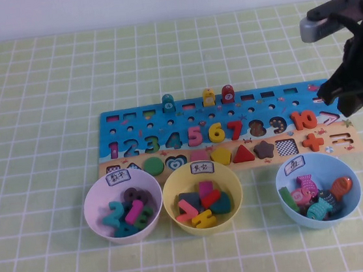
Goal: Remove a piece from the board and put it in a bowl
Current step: Pick up the "number 10"
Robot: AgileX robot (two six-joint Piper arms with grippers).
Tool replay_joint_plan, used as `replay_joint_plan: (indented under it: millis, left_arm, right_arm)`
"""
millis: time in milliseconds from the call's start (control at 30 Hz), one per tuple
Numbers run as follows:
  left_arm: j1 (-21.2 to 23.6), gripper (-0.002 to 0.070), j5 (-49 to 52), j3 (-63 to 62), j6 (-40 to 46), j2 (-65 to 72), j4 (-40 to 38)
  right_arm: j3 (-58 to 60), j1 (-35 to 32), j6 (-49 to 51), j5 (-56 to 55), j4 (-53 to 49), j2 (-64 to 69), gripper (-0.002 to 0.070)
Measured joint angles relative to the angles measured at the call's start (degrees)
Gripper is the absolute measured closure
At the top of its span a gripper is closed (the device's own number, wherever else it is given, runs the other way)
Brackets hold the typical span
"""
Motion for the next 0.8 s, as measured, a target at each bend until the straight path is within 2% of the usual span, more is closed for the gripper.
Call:
replay_joint_plan:
  millis: [533,800]
  left_arm:
    - [0.0,0.0678,0.0,0.0,0.0,0.0,0.0]
    - [0.0,0.0678,0.0,0.0,0.0,0.0,0.0]
  right_arm:
    - [-2.6,2.5,0.0,0.0,-2.3,8.9,0.0695]
    - [-13.4,4.2,0.8,0.0,-4.8,15.5,0.0675]
